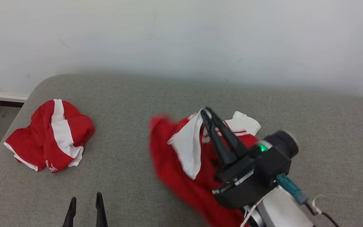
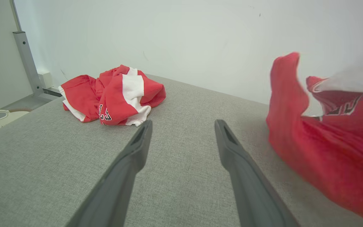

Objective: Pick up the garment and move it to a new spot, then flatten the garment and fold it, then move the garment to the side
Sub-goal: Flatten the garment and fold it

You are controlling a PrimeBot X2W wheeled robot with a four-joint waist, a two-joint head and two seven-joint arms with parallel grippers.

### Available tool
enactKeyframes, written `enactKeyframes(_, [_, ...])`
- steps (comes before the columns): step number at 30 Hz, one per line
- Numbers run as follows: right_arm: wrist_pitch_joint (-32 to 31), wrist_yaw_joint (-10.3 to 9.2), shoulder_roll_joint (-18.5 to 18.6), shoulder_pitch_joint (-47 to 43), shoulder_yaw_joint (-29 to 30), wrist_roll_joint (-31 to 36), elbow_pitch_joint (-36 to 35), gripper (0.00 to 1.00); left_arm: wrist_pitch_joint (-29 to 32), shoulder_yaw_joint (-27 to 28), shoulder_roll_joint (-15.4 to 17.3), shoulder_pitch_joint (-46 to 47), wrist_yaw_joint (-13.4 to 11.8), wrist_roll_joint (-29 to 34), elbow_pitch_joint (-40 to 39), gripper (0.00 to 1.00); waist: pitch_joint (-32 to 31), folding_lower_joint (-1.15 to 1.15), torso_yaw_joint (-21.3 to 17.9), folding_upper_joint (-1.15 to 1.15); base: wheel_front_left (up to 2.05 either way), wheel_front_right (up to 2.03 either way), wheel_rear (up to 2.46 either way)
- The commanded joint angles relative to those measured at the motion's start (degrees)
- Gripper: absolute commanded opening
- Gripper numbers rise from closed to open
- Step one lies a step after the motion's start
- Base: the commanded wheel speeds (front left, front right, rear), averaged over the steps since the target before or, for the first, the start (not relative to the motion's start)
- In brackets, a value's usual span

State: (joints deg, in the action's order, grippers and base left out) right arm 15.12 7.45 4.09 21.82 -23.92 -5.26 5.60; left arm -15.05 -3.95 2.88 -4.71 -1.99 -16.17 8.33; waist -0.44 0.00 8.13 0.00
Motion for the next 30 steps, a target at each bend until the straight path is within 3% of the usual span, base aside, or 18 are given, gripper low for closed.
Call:
enactKeyframes(1, [0.04, 0.08, -0.13, -1.46, -0.62, -1.02, 1.7, 0.0, -0.2, -0.18, 0.01, -0.51, 0.13, -0.05, 0.07, 1.0, -0.16, 0.0, 0.25, 0.0, 0.0, 0.0, 0.0])
enactKeyframes(7, [0.04, 0.08, -0.41, -3.1, 5.19, -3.67, 7.09, 0.0, -0.2, 0.25, 0.01, -1.22, -0.13, -0.17, 0.07, 1.0, -0.34, 0.0, 0.08, 0.0, 0.0, 0.0, 0.0])
enactKeyframes(17, [0.04, 0.08, -0.45, -12.86, 29.69, -7.4, 13.7, 0.0, -0.2, 0.26, 0.01, -1.13, 0.24, -0.2, 0.01, 1.0, -0.4, 0.0, -0.96, 0.0, 0.0, 0.0, 0.0])
enactKeyframes(25, [0.04, 0.08, -0.97, -20.69, 36.18, -8.45, 22.56, 0.0, -0.2, -0.2, 0.01, -0.9, -0.3, -0.92, -0.09, 1.0, 0.47, 0.0, -2.59, 0.0, 0.0, 0.0, 0.0])
enactKeyframes(26, [0.06, 0.08, -1.05, -20.63, 36.48, -8.45, 23.43, 0.16, -0.2, -0.3, 0.01, -0.79, -0.25, -0.9, -0.02, 1.0, 0.54, 0.0, -2.74, 0.0, 0.0, 0.0, 0.0])
enactKeyframes(27, [0.06, 0.08, -1.01, -20.24, 37.14, -8.76, 23.9, 0.46, -0.2, -0.28, 0.01, -0.64, -0.25, -0.89, 0.06, 1.0, 0.59, 0.0, -2.9, 0.0, 0.0, 0.0, 0.0])
enactKeyframes(28, [0.06, 0.08, -1.02, -20.07, 37.71, -9.09, 24.36, 0.97, -0.2, -0.32, 0.01, -0.47, -0.23, -0.9, 0.16, 1.0, 0.62, 0.0, -3.0, 0.0, 0.0, 0.0, 0.0])
enactKeyframes(30, [0.06, 0.08, -1.1, -19.61, 38.31, -10.1, 23.51, 1.0, -0.2, -0.23, 0.01, -0.27, -0.13, -0.8, 0.33, 1.0, 0.59, 0.0, -3.22, 0.0, 0.0, 0.0, 0.0])
